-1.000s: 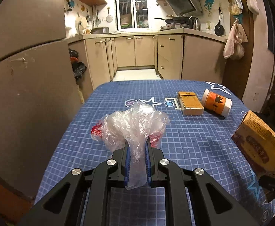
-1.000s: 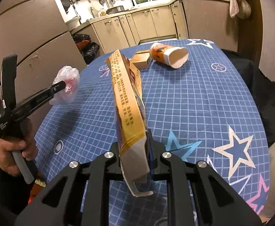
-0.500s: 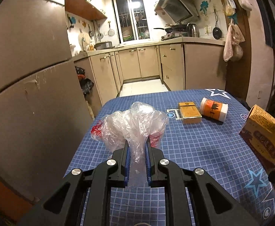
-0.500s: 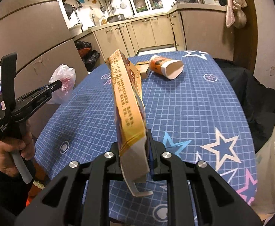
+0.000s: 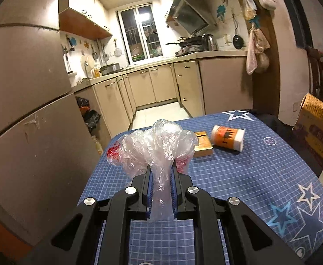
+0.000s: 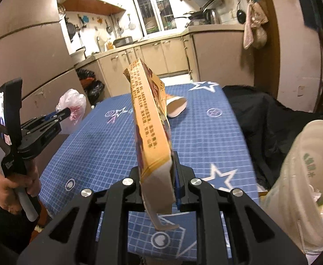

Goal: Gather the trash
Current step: 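Carry the plastic bag and tissue box over the white bucket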

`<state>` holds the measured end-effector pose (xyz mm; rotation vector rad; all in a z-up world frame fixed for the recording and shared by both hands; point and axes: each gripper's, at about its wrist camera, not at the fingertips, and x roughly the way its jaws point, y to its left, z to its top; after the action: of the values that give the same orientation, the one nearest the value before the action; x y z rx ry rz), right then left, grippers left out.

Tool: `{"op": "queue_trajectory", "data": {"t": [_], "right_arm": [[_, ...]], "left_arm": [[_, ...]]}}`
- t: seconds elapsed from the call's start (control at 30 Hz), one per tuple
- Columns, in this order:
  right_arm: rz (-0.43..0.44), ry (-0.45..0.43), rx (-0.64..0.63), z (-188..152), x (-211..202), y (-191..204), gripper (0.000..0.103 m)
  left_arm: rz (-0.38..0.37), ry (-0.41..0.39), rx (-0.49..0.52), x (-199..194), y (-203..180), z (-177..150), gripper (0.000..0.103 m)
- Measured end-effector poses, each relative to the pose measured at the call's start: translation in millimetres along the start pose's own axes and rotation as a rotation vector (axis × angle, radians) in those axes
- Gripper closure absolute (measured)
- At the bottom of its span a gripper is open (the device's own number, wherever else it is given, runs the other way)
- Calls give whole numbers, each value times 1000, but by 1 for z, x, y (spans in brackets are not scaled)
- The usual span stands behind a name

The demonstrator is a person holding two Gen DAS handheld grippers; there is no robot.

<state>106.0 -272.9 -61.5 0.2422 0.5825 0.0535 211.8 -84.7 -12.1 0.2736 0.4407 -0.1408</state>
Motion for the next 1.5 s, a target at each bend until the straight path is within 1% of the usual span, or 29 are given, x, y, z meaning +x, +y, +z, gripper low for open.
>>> {"op": "queue_trajectory", "data": {"t": [0.23,0.77,0.93,1.07,1.3,1.47,1.5], "right_arm": [[-36,-53,31,1,-24,-15,87],[-121,-126,100,2,-65,-50,87],[-167,-156,117,4,-82,-67,87],[-232,-185,142,4,-104,-90,87],[-365,-194,172,-4,-134,-135,87],[-455,-185,195,-14,-154,-168,87],[-466,-186,199,-16,-157,-171,87]], "left_arm": [[-33,-35,33,-13,-23,11,88],[-126,-75,112,-33,-77,22,88],[-166,-88,145,-38,-99,27,88],[-215,-106,181,-45,-128,31,88],[-305,-137,259,-55,-187,39,88],[-394,-148,312,-61,-236,46,88],[-426,-153,324,-63,-249,47,88]]}}
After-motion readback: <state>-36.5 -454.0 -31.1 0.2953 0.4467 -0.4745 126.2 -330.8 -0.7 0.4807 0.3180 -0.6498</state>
